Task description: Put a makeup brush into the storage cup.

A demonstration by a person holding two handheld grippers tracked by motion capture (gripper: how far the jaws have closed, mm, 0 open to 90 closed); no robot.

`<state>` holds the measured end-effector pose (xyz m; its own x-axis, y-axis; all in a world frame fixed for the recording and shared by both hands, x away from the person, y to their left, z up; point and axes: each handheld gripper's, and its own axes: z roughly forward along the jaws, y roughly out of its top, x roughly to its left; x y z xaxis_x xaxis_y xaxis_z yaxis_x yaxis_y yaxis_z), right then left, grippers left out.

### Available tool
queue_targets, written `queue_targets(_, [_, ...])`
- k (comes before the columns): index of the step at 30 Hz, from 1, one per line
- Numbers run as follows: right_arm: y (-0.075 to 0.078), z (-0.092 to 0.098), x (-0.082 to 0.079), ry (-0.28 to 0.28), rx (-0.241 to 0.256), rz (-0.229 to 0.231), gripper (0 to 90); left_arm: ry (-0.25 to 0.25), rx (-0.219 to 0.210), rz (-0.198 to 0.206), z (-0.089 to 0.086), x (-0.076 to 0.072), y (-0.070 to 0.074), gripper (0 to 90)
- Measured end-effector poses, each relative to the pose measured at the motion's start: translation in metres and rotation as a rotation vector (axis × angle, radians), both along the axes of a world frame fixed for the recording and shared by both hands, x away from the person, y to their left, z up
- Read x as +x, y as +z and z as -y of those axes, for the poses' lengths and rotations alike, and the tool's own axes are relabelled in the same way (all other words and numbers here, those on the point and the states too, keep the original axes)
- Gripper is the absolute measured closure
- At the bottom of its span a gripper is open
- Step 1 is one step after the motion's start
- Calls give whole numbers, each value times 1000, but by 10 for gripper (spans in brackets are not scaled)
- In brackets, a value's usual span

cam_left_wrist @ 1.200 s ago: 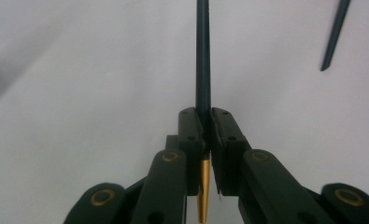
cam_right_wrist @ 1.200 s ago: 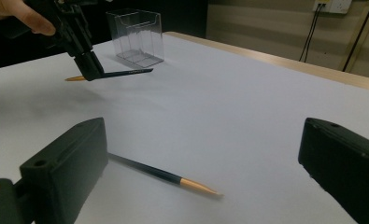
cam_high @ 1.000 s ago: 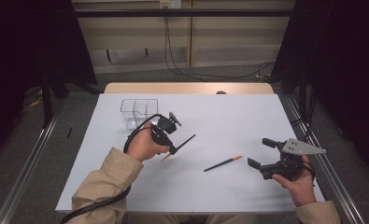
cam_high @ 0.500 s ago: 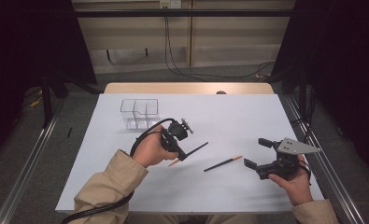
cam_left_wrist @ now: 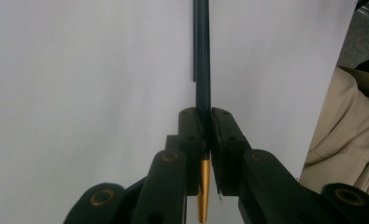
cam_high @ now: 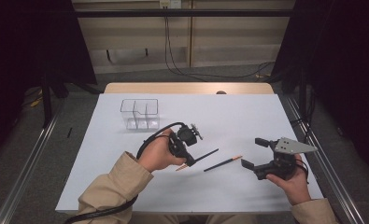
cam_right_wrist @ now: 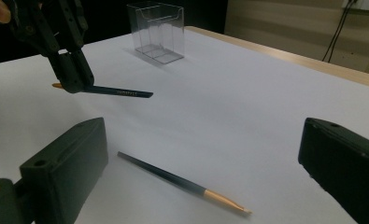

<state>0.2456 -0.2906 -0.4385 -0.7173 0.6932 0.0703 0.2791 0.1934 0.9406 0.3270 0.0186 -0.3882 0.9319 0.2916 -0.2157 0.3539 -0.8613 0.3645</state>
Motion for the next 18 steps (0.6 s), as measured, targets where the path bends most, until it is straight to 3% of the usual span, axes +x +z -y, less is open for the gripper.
queue_targets(7, [3, -8, 4, 71, -14, -32, 17, -17, -1, -9, 3, -3, -1, 836])
queue_targets(14, [4, -19, 8, 149, -74, -91, 27, -52, 18, -13, 8, -6, -2, 836])
queue_targets(18, [3, -22, 11, 177, -83, -130, 33, -57, 21, -12, 11, -7, -2, 836])
